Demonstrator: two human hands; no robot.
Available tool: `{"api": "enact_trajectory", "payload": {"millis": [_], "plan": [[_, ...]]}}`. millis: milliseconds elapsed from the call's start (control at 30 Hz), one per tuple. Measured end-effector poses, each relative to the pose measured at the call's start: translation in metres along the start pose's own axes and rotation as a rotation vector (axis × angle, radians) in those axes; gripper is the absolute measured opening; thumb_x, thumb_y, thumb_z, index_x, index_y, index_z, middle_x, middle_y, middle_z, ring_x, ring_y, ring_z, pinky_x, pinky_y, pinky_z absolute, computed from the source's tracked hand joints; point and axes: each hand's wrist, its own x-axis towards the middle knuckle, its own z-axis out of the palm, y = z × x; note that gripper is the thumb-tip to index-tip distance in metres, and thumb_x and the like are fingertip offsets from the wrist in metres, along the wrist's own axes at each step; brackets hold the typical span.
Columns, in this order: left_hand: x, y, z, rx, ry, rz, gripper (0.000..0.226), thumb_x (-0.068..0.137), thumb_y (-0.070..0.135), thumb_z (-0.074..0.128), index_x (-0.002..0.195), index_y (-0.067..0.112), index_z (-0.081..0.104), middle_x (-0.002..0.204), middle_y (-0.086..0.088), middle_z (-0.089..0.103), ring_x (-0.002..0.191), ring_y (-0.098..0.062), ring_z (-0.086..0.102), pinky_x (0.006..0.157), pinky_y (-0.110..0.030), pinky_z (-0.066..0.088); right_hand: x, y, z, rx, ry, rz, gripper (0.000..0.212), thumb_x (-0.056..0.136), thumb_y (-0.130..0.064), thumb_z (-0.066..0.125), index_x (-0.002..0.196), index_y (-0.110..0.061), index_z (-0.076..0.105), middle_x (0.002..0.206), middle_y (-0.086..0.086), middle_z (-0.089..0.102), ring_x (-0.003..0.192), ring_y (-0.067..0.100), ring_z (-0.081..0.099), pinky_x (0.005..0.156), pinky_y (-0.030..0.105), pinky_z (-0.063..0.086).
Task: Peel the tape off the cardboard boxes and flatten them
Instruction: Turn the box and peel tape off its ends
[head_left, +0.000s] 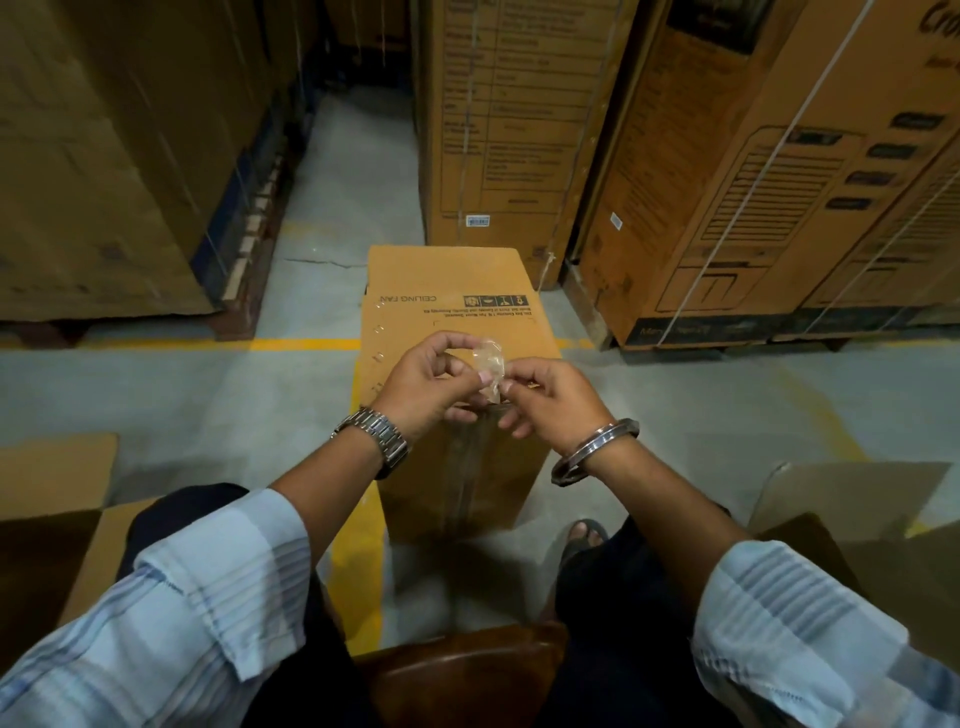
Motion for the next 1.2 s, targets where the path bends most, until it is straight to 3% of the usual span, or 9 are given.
{"api": "enact_trajectory", "payload": {"millis": [167, 267, 367, 433, 667, 800, 933, 1100, 1200], "plan": [[0.002, -0.001, 0.003, -0.018, 0.051, -0.026, 0.009, 0.091, 0.004, 0.069, 0.09, 0.012, 0.066, 0.093, -0.003, 0.068, 0.078, -0.016, 0.07, 0.068, -0.033, 0.062, -0.003, -0.002, -0.001, 0.184, -0.01, 0.024, 0.007, 0.096, -0.013, 0.066, 0.097, -0.012, 0.072, 0.094, 0.016, 0.076, 0.073, 0.024, 0.074, 0.068, 0.036, 0.061], [0.001, 0.001, 0.006, -0.077, 0.076, -0.079, 0.007, 0.092, 0.003, 0.067, 0.097, 0.006, 0.064, 0.086, -0.01, 0.07, 0.066, -0.013, 0.07, 0.065, -0.036, 0.062, -0.007, -0.001, -0.003, 0.373, -0.029, 0.044, 0.017, 0.085, -0.005, 0.076, 0.101, -0.01, 0.072, 0.091, 0.013, 0.077, 0.076, 0.023, 0.074, 0.07, 0.031, 0.062], [0.0, 0.004, 0.01, -0.112, 0.075, -0.145, 0.026, 0.089, 0.001, 0.07, 0.111, 0.004, 0.058, 0.091, -0.014, 0.071, 0.061, -0.015, 0.07, 0.059, -0.033, 0.062, -0.009, 0.003, -0.003, 0.299, 0.026, -0.025, 0.031, 0.078, 0.001, 0.081, 0.105, -0.001, 0.066, 0.087, 0.013, 0.074, 0.074, 0.026, 0.072, 0.067, 0.032, 0.06], [-0.001, 0.006, 0.009, -0.131, 0.051, -0.167, 0.035, 0.086, 0.003, 0.075, 0.115, 0.007, 0.057, 0.09, -0.013, 0.073, 0.063, -0.016, 0.071, 0.059, -0.031, 0.062, -0.008, 0.004, -0.003, 0.323, 0.096, -0.041, 0.03, 0.08, -0.003, 0.081, 0.103, -0.001, 0.061, 0.08, 0.014, 0.072, 0.068, 0.026, 0.071, 0.063, 0.033, 0.06], [-0.005, 0.003, 0.015, -0.084, -0.088, -0.082, 0.021, 0.092, 0.012, 0.07, 0.111, 0.002, 0.07, 0.099, -0.013, 0.076, 0.079, -0.016, 0.073, 0.061, -0.028, 0.062, -0.001, -0.001, -0.008, 0.314, 0.285, -0.07, 0.015, 0.088, -0.012, 0.075, 0.086, 0.003, 0.069, 0.06, -0.003, 0.066, 0.051, 0.012, 0.062, 0.05, 0.025, 0.055], [-0.007, -0.001, 0.017, -0.094, -0.039, -0.045, 0.011, 0.091, 0.011, 0.071, 0.099, 0.015, 0.076, 0.104, -0.008, 0.071, 0.085, -0.012, 0.072, 0.067, -0.03, 0.063, 0.003, -0.002, -0.008, 0.271, 0.293, -0.004, 0.017, 0.087, -0.021, 0.077, 0.09, -0.005, 0.071, 0.076, 0.002, 0.067, 0.065, 0.013, 0.065, 0.052, 0.029, 0.057], [-0.009, -0.004, 0.017, -0.126, -0.015, -0.038, 0.013, 0.089, 0.003, 0.07, 0.097, 0.013, 0.072, 0.09, -0.007, 0.072, 0.079, -0.014, 0.073, 0.064, -0.03, 0.062, -0.001, -0.001, -0.003, 0.404, 0.165, 0.167, 0.026, 0.089, -0.024, 0.075, 0.098, -0.002, 0.066, 0.092, 0.017, 0.075, 0.069, 0.024, 0.073, 0.059, 0.036, 0.061], [-0.009, -0.005, 0.016, -0.109, 0.072, -0.045, 0.036, 0.083, -0.001, 0.076, 0.112, 0.01, 0.059, 0.088, -0.007, 0.074, 0.078, -0.018, 0.072, 0.064, -0.034, 0.061, -0.002, -0.003, -0.001, 0.662, 0.144, 0.308, 0.015, 0.087, -0.006, 0.075, 0.096, -0.003, 0.064, 0.086, 0.019, 0.075, 0.064, 0.023, 0.073, 0.058, 0.03, 0.061], [-0.007, -0.004, 0.015, -0.031, 0.051, -0.038, 0.031, 0.083, 0.003, 0.077, 0.111, 0.011, 0.065, 0.089, -0.004, 0.071, 0.08, -0.016, 0.07, 0.066, -0.034, 0.061, 0.0, -0.003, -0.005, 0.758, 0.119, 0.336, 0.011, 0.085, 0.003, 0.072, 0.096, 0.003, 0.067, 0.085, 0.019, 0.075, 0.064, 0.022, 0.073, 0.06, 0.03, 0.062]]}}
